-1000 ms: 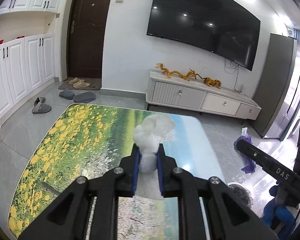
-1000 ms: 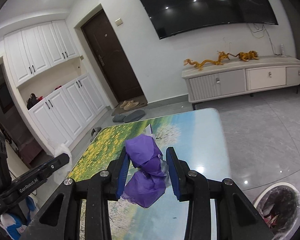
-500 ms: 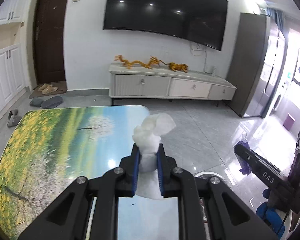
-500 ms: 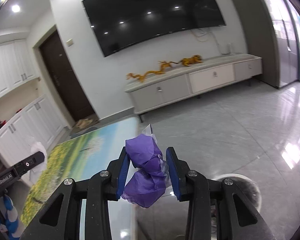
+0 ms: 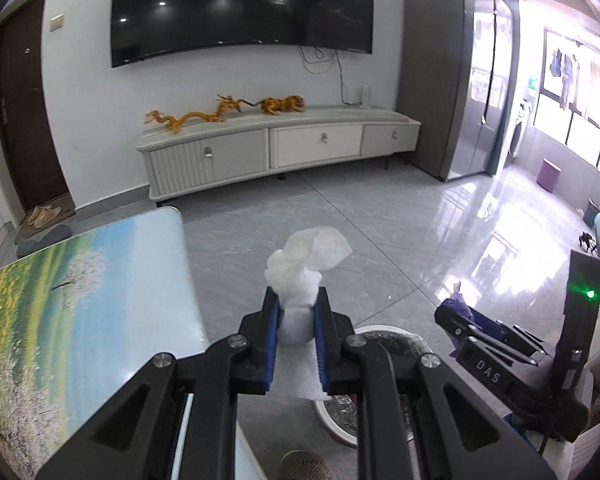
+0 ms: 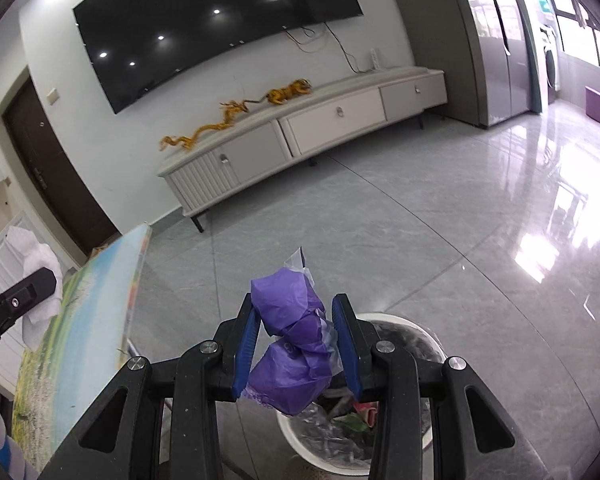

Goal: Collect trash
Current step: 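Carry the white tissue and purple bag over the trash bin, then open both tools to drop the white tissue and purple bag into the bin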

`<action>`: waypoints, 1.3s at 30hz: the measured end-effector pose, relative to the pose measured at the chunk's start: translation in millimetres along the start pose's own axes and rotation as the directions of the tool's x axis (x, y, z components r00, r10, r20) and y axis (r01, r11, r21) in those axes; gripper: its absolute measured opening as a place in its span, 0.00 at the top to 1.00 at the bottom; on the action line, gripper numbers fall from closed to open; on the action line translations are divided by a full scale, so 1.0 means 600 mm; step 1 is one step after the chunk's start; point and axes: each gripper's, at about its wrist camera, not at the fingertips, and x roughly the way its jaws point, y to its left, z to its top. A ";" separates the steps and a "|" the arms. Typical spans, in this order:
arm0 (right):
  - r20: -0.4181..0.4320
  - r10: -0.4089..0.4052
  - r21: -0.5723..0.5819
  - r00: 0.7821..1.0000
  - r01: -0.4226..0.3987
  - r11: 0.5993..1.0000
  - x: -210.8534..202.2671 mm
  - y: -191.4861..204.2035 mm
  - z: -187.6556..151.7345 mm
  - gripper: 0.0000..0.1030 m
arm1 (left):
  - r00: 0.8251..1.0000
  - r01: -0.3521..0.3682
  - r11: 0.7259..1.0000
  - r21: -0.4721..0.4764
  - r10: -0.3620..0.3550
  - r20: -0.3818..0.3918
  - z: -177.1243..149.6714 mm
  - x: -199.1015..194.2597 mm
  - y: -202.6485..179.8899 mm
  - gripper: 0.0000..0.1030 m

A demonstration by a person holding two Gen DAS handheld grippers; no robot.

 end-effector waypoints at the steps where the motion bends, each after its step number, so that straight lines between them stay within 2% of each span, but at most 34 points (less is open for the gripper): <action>1: -0.013 -0.009 0.005 1.000 0.009 1.000 0.006 -0.008 -0.005 0.66 | 1.000 0.009 1.000 0.005 -0.009 -0.013 -0.001 0.011 -0.007 0.85; 12: -0.106 -0.080 0.045 0.991 0.085 0.995 0.057 -0.079 -0.035 0.64 | 0.993 0.069 0.997 0.038 -0.065 -0.103 -0.012 0.106 -0.058 0.85; 24: -0.158 -0.120 0.054 0.980 0.130 0.990 0.072 -0.107 -0.046 0.64 | 0.978 0.133 0.989 0.071 -0.119 -0.174 -0.031 0.150 -0.100 0.84; 28: -0.168 -0.131 0.056 0.977 0.142 0.988 0.074 -0.113 -0.047 0.62 | 0.969 0.173 0.984 0.052 -0.160 -0.191 -0.032 0.156 -0.105 0.82; 31: -0.167 -0.139 0.063 0.976 0.152 0.986 0.072 -0.111 -0.046 0.54 | 0.960 0.203 0.979 0.028 -0.193 -0.203 -0.032 0.162 -0.105 0.79; 33: -0.164 -0.147 0.066 0.975 0.160 0.985 0.070 -0.111 -0.045 0.50 | 0.952 0.225 0.974 0.006 -0.219 -0.212 -0.030 0.165 -0.102 0.73; 36: -0.167 -0.157 0.070 0.973 0.170 0.983 0.066 -0.114 -0.046 0.48 | 0.946 0.250 0.968 -0.024 -0.249 -0.208 -0.026 0.163 -0.094 0.60; 39: -0.165 -0.167 0.071 0.972 0.180 0.981 0.059 -0.113 -0.045 0.48 | 0.946 0.257 0.966 -0.033 -0.258 -0.197 -0.021 0.152 -0.086 0.58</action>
